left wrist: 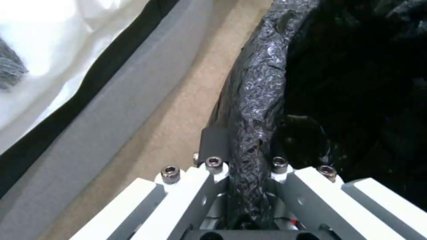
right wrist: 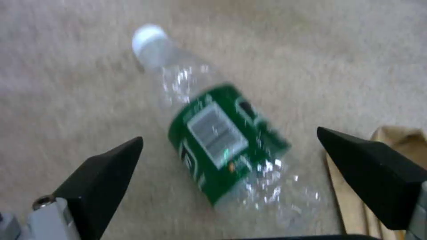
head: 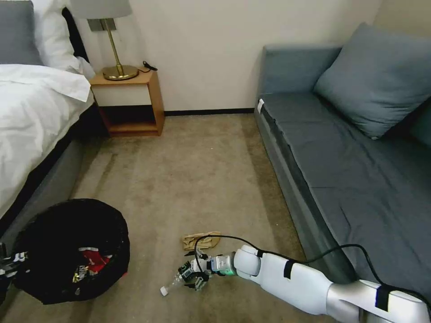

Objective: Pick up the trash bin, then pick up the garbage on the floor and place it into the trash bin.

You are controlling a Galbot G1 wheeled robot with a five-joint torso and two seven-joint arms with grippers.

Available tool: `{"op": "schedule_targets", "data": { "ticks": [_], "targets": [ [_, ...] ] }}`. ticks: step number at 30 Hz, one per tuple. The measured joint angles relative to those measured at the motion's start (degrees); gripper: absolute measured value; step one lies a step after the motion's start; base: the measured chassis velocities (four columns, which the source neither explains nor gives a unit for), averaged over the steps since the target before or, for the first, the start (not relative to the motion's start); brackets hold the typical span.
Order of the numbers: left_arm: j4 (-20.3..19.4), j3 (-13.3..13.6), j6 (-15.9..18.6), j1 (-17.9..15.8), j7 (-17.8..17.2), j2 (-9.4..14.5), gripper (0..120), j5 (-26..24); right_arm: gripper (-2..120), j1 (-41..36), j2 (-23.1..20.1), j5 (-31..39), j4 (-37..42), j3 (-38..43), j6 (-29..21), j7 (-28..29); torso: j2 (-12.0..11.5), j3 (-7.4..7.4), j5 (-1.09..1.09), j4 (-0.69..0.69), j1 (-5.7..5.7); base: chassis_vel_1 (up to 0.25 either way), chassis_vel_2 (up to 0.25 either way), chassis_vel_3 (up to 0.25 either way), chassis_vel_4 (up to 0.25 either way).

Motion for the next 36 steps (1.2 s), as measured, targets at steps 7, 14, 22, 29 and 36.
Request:
{"op": "schedule_targets", "data": {
  "ticks": [7, 14, 22, 29, 36],
  "targets": [
    [0.0, -0.2, 0.2, 0.4, -0.1, 0.4, 3, -0.6, 97, -0.1, 2.3, -2.3, -4.5, 0.4, 1.4, 0.9, 0.0, 0.0, 0.0, 0.0, 0.0, 0.0, 0.0, 0.0, 0.0],
    [0.7, -1.4, 0.2, 1.2, 0.0, 1.0, 3, -1.5, 73, -0.6, 2.7, -2.7, -6.6, 1.3, 2.0, 0.9, 0.0, 0.0, 0.0, 0.01, 0.0, 0.0, 0.0, 0.0, 0.0],
    [1.0, -1.2, 0.1, 1.2, 0.0, 0.7, 3, -1.5, 46, -1.1, 2.5, -3.0, -6.7, 1.9, 2.7, 0.7, 0.0, 0.0, 0.0, 0.01, 0.0, 0.0, 0.0, 0.0, 0.0],
    [1.0, -0.9, -0.1, 1.3, 0.0, 0.5, 3, -1.3, 34, -2.6, 1.5, -3.3, -5.5, 3.9, 3.6, 1.1, 0.0, 0.0, 0.0, 0.01, 0.0, 0.0, 0.0, 0.0, 0.0],
    [0.8, -0.8, -0.1, 1.3, 0.0, 0.4, 3, -1.3, 34, -5.2, -1.2, -2.6, -1.0, 8.4, 3.4, 1.5, 0.0, 0.0, 0.0, 0.01, 0.0, 0.0, 0.0, 0.0, 0.0]
  ]
}}
